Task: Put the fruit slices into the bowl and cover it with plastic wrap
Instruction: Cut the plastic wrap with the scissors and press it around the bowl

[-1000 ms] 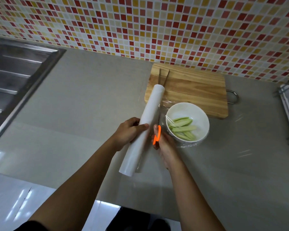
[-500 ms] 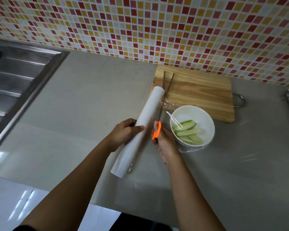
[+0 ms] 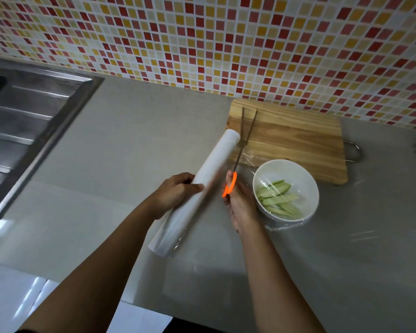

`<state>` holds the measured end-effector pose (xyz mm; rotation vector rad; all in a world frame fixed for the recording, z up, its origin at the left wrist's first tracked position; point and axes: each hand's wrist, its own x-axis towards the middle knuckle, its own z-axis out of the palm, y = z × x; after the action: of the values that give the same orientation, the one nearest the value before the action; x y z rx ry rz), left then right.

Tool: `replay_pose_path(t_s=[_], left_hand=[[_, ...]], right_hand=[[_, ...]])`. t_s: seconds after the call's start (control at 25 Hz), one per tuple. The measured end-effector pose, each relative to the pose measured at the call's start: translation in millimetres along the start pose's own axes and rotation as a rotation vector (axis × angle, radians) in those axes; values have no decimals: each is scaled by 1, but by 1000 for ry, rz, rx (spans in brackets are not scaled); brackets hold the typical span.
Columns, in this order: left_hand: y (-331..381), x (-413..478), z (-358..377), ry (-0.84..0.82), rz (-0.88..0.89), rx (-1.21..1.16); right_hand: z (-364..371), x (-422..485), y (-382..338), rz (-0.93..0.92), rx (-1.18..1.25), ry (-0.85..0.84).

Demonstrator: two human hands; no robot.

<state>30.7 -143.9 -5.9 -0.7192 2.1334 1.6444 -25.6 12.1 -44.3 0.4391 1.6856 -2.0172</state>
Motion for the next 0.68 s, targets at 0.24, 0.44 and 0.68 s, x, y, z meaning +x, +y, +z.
replay_pose_path(t_s=[0.24,0.44,0.68], left_hand=[[3,-3,-14,-16,-8,34],[5,-6,-22,-19,2,56],[0,-10,-35,-43,-1,32]], right_hand=[[10,8,-8,-27,-1,-34],[15,15,-14,-38,22,-47],[22,24,-16,-73,-25,36]])
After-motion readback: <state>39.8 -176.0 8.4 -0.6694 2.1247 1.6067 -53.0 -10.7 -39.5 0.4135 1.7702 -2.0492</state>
